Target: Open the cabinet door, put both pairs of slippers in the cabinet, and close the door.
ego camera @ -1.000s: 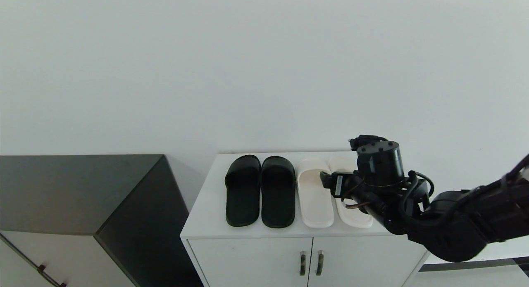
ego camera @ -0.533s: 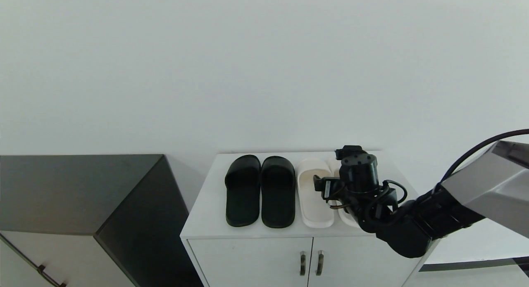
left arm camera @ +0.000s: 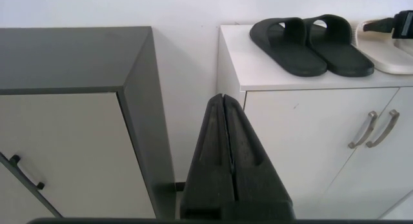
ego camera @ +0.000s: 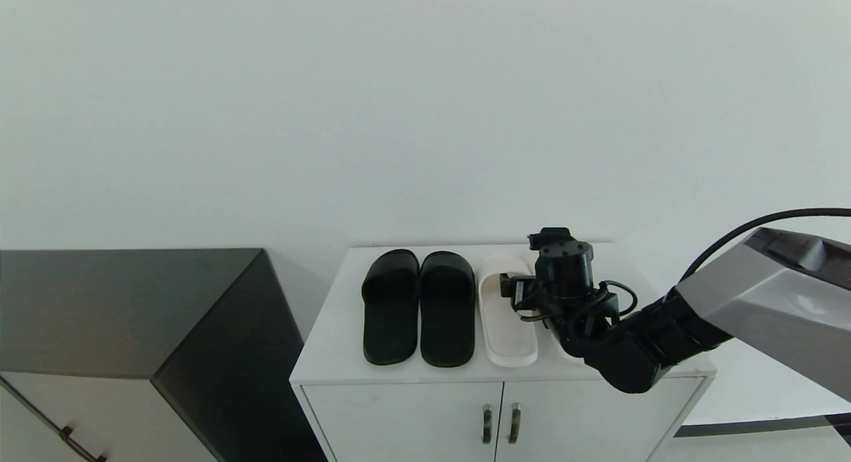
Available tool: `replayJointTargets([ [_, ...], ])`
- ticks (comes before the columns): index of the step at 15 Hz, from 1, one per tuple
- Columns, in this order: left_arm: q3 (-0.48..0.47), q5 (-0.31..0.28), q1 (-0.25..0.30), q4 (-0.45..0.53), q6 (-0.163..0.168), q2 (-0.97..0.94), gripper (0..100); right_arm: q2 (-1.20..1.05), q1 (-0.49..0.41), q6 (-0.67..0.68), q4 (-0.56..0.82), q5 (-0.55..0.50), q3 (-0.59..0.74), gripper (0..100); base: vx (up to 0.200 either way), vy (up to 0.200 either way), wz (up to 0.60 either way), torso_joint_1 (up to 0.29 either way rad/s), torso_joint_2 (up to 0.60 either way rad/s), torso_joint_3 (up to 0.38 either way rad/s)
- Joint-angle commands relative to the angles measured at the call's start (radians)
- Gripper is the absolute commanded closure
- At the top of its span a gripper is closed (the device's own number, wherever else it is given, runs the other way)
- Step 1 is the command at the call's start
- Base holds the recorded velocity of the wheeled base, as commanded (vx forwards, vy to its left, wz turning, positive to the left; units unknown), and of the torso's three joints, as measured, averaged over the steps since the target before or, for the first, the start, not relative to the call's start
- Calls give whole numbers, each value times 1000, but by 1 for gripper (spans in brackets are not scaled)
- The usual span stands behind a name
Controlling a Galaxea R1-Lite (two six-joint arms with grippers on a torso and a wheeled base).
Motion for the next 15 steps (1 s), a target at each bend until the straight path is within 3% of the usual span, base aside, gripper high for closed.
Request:
replayJointTargets([
  [1,0,0,1,0,0,0,100,32,-7,-7,0,-2,-39,0,0,0,0,0,0,0],
  [3,0,0,1,0,0,0,100,43,-10,-14,0,-15,-60,0,0,0,0,0,0,0],
  [4,0,0,-1,0,0,0,100,43,-10,-14,0,-15,-60,100,0,0,0,0,0,0],
  [12,0,0,1,0,-2,0,100,6,-11,-30,1,-18,-46,100,0,0,0,0,0,0],
  [15,0,0,1,0,-3,0,100,-120,-8,-35,6,-10,30,100,0,0,0,0,0,0],
])
